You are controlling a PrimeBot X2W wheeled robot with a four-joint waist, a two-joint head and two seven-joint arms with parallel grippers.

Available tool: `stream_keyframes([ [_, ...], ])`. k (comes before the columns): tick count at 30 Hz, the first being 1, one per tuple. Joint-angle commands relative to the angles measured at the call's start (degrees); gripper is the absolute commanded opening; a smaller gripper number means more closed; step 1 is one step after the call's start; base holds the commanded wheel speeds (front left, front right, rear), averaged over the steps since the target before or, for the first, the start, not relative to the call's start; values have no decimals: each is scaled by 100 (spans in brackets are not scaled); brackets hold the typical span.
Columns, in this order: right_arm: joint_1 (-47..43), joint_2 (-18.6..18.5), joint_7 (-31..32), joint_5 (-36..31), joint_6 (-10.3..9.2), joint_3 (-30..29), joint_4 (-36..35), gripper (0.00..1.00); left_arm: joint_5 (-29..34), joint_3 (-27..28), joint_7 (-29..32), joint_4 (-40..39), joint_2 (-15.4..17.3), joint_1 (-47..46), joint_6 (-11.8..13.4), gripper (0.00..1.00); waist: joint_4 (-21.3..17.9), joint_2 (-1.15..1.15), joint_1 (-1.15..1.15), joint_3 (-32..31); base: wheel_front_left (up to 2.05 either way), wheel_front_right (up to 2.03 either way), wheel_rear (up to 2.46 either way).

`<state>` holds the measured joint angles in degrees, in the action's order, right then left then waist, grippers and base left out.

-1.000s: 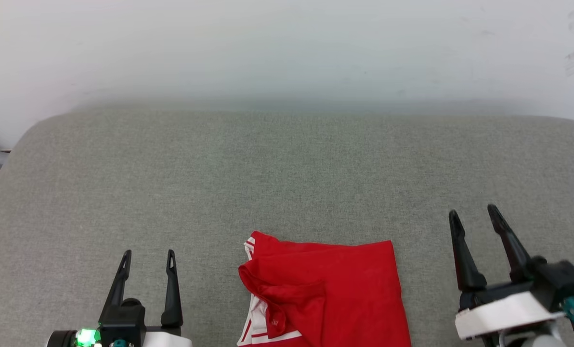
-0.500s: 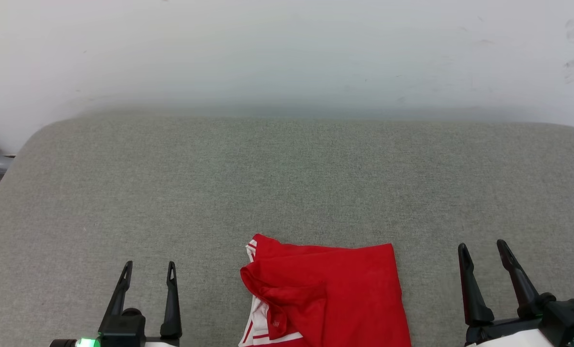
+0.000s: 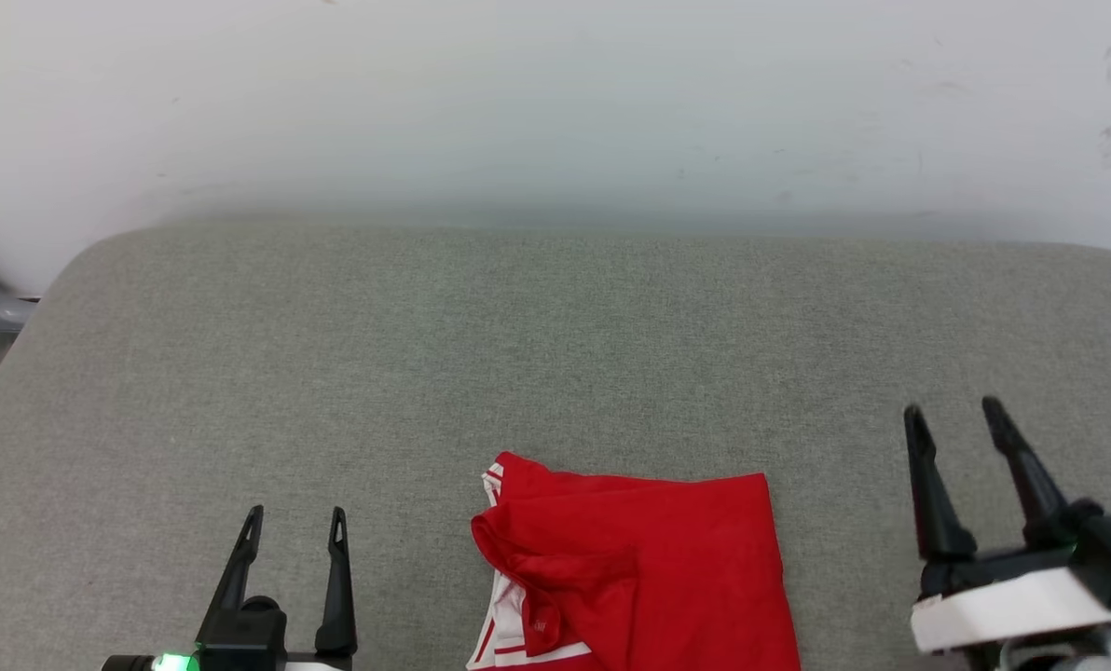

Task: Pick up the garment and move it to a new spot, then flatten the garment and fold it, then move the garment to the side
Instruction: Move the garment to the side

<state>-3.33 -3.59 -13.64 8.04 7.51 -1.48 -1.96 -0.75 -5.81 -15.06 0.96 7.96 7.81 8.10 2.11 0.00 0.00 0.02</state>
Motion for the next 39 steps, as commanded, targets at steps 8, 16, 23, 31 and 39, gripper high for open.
stream_keyframes([
  [8, 1457, -1052, 1613, 599, -6, 463, -371, 100, -24, -16, -13, -12, -2, -144, -39, 100, 103, 0, 0, 158, 0, 0, 0],
  [16, 2261, -1852, 3664, 1725, -5, 1579, -253, 100, -13, -36, -13, 1, -53, -252, -12, 100, 195, 0, 0, 302, 0, 0, 0],
  [23, 2323, -2326, 5102, 2609, -5, 2227, 18, 100, -23, -7, -14, -23, -64, -338, 0, 100, 246, 0, 0, 428, 0, 0, 0],
  [31, 2101, -2626, 5862, 3257, -5, 2689, 360, 100, 10, -60, -14, -37, -114, -498, -28, 100, 375, 0, 0, 666, 0, 0, 0],
  [39, 2071, -2569, 5929, 3426, -5, 3126, 724, 100, 16, -113, -14, -8, -156, -640, -42, 100, 521, 0, 0, 934, 0, 0, 0],
])
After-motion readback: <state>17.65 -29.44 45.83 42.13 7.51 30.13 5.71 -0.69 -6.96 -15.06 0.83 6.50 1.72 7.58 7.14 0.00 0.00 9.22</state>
